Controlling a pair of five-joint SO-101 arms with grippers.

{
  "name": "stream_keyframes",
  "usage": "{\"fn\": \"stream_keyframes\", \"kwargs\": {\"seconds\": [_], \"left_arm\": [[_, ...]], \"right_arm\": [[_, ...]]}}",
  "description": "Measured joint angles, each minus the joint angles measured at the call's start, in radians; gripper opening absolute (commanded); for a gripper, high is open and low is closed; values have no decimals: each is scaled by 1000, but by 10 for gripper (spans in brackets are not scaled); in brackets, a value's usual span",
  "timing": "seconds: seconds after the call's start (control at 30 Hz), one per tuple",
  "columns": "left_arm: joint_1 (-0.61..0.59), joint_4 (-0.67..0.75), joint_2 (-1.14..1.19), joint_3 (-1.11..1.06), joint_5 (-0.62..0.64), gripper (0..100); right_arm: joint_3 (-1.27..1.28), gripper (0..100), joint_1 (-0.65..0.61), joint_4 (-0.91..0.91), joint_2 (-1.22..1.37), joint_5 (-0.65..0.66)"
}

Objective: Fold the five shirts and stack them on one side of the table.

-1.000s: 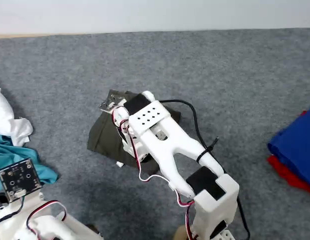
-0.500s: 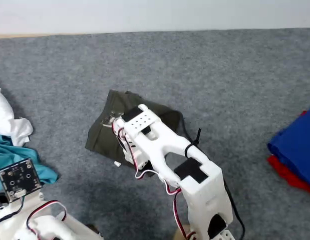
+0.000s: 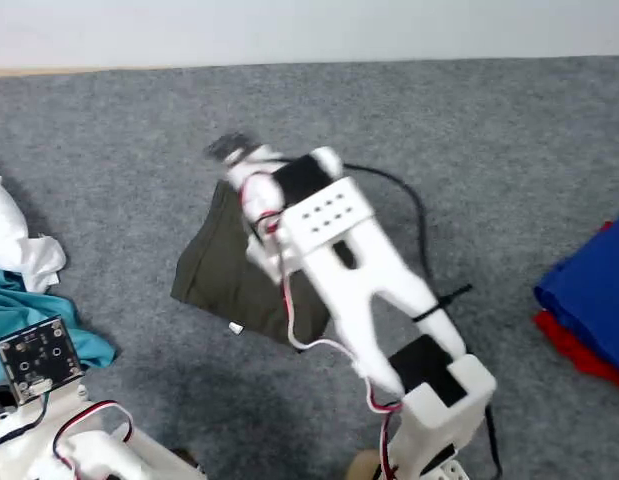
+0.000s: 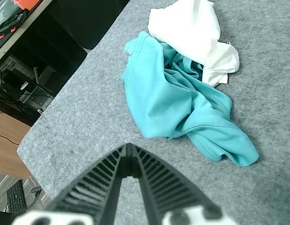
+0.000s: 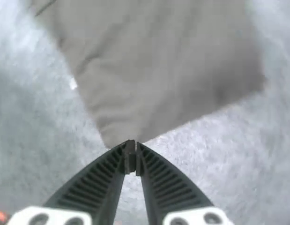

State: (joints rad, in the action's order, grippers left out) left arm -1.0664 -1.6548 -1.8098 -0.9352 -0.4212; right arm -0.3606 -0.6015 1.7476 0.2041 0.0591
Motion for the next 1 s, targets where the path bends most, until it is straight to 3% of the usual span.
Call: {"fn": "stream_keyframes", "kwargs": {"seconds": [0.27, 0.4, 0.67, 1.0], "left_arm": [[0, 0, 0, 0, 0, 3], [0, 0, 0, 0, 0, 3], [0, 0, 0, 0, 0, 3], [0, 0, 0, 0, 0, 3]], "right_arm": [[2, 10, 163, 0, -12, -321], [37, 23, 178, 0, 44, -459], [54, 377, 160, 0, 140, -651], [54, 297, 104, -110, 265, -674]]}}
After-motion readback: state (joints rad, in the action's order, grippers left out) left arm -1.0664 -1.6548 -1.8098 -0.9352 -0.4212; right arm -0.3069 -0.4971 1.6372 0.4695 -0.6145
